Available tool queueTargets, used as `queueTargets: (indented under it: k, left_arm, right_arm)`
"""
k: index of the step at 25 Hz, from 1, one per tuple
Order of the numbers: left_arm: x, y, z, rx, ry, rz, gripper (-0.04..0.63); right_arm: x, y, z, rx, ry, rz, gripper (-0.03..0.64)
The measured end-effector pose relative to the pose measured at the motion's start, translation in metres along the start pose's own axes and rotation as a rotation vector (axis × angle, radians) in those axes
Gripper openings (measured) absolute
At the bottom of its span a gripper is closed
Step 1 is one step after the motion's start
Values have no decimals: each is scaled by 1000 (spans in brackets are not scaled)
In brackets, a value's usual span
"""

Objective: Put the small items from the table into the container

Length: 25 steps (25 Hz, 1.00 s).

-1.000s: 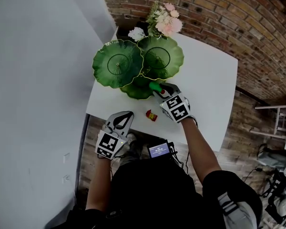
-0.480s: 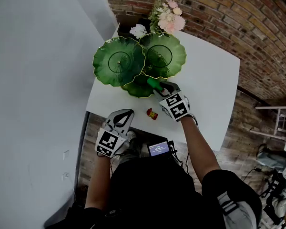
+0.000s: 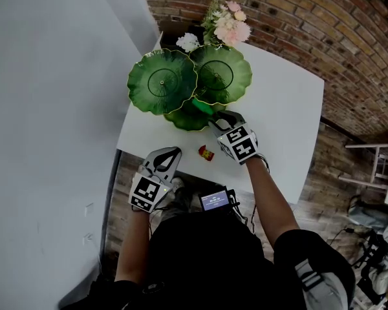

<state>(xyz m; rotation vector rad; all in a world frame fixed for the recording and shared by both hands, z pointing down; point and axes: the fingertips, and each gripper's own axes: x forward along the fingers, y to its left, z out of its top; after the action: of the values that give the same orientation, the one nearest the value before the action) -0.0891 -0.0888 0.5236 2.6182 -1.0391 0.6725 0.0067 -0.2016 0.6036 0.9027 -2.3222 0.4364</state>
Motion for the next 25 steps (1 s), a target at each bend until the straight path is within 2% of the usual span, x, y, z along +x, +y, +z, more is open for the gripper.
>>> queueTargets:
  k: [11,25]
  left_arm:
    - [-11,-8,3,16,-28,0,11]
    - [-16,-36,6,58,-64,-56,11]
  right_arm:
    - [-27,10,6,8,-38,-11,163]
    - [-95,36,-7,40,-88,-48,51]
